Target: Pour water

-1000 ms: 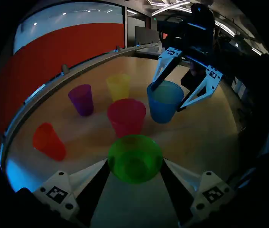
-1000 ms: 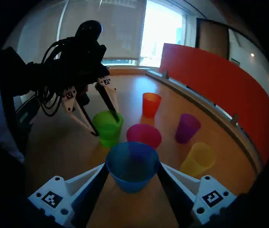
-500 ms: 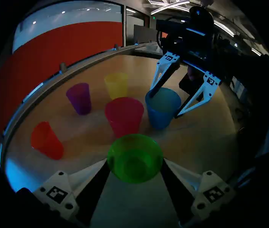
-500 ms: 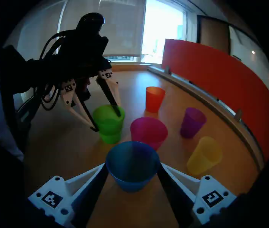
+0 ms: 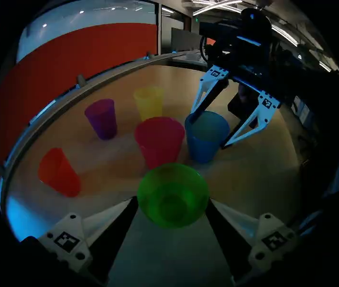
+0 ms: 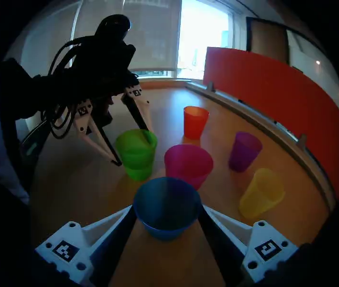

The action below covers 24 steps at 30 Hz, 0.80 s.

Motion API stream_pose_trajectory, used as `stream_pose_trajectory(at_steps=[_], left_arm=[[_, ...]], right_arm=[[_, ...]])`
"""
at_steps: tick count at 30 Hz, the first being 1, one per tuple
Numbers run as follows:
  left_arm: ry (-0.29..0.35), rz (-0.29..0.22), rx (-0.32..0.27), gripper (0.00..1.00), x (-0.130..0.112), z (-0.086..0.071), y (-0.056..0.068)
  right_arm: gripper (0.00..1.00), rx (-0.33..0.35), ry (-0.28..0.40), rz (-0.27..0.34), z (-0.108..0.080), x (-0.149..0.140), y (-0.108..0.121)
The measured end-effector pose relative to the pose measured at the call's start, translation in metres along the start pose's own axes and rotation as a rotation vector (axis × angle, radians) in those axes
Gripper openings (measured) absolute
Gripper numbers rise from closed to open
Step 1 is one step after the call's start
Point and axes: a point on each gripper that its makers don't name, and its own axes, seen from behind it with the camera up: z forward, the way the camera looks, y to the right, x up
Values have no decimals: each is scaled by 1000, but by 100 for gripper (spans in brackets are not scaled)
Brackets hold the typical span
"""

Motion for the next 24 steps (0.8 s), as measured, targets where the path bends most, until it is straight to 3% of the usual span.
stream_pose_trajectory(at_steps=[12,14,24], left_arm=[[-1,-1,17,100,-4,-8,1],[-1,-3,20,100,-4,-10,1],[7,-9,44,100,-8,-21,4]], right_arm=[[93,-5,-12,18,0,-7,2],[97,-10,-21,19,0,-10,2],[100,-37,-22,40,-15,-16,0]])
